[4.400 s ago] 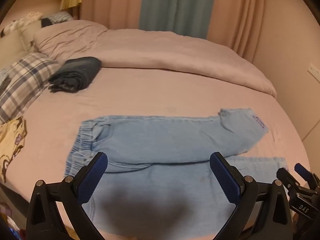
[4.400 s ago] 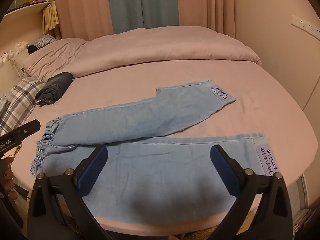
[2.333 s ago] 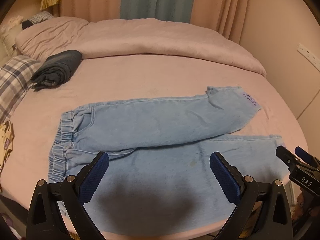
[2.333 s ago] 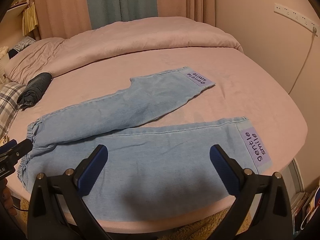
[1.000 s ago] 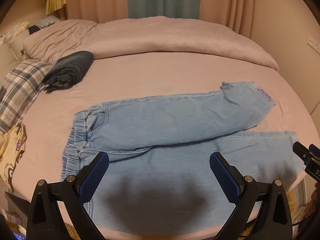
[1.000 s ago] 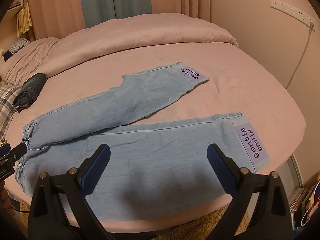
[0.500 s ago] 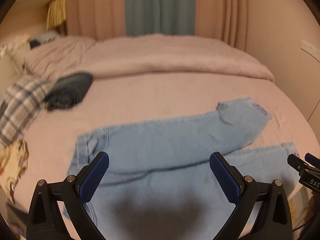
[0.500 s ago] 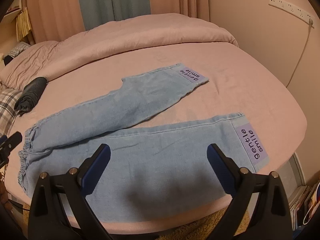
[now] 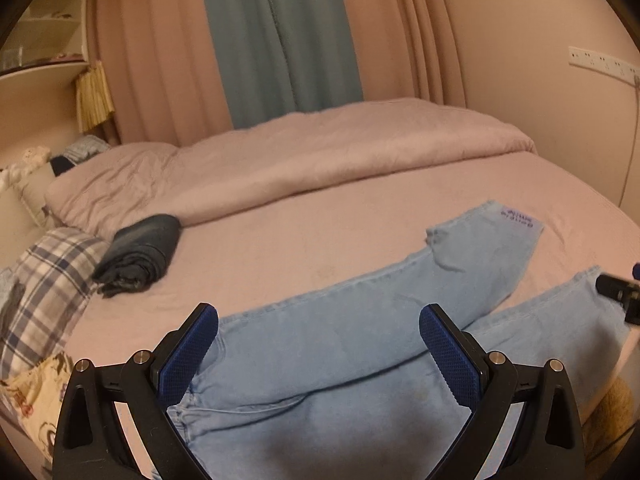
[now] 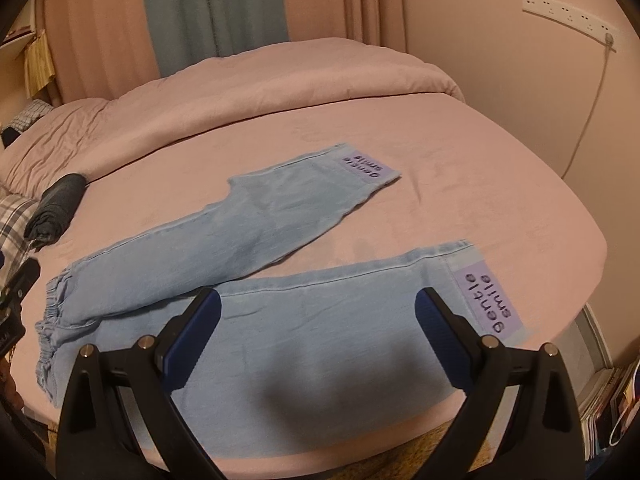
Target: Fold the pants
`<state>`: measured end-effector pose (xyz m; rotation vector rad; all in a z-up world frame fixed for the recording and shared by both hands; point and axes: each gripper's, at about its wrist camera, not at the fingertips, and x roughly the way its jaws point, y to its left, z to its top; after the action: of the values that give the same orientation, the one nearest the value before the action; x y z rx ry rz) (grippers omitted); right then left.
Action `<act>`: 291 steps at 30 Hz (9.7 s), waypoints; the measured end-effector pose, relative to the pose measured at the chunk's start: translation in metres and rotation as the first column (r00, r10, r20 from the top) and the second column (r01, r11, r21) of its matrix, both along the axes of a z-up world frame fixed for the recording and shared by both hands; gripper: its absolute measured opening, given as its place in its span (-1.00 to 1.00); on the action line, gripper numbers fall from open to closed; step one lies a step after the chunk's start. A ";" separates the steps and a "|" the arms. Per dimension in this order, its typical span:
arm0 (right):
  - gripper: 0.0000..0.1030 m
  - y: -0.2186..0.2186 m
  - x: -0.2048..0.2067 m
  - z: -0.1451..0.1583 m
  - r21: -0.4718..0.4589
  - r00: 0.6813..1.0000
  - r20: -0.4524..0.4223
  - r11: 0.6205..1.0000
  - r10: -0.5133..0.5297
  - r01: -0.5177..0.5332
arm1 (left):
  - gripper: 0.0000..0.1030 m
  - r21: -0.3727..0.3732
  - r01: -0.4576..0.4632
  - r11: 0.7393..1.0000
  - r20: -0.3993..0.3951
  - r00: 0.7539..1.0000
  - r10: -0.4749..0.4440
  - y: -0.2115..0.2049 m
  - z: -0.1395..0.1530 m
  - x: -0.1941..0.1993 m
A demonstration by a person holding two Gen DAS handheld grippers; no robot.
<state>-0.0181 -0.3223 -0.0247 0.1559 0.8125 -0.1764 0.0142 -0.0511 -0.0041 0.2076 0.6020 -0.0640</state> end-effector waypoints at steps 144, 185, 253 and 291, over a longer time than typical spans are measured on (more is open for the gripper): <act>-0.82 -0.044 0.001 -0.074 0.215 1.000 -0.030 0.977 0.000 0.007 | -0.73 -0.303 -0.298 0.905 -0.459 0.878 0.135 0.068 -0.112 -0.028; 0.54 -0.126 0.028 -0.092 0.401 0.967 -0.168 0.883 -0.191 0.244 | -0.03 -0.411 -0.332 0.849 -0.519 0.851 0.082 0.095 -0.100 -0.034; -0.83 -0.189 -0.003 -0.085 0.105 0.884 -0.233 0.894 -0.405 0.436 | -0.75 -0.222 -0.420 0.880 -0.512 0.818 0.261 0.108 -0.112 -0.026; 0.21 -0.018 -0.014 0.075 0.032 0.933 0.239 0.958 0.269 -0.284 | -0.08 -0.407 -0.229 0.884 -0.430 0.902 0.036 0.078 -0.015 -0.055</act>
<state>-0.0316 -0.3405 0.0498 0.1199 0.5985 0.1344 -0.0409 0.0269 -0.0188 -0.3132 1.0057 -0.1114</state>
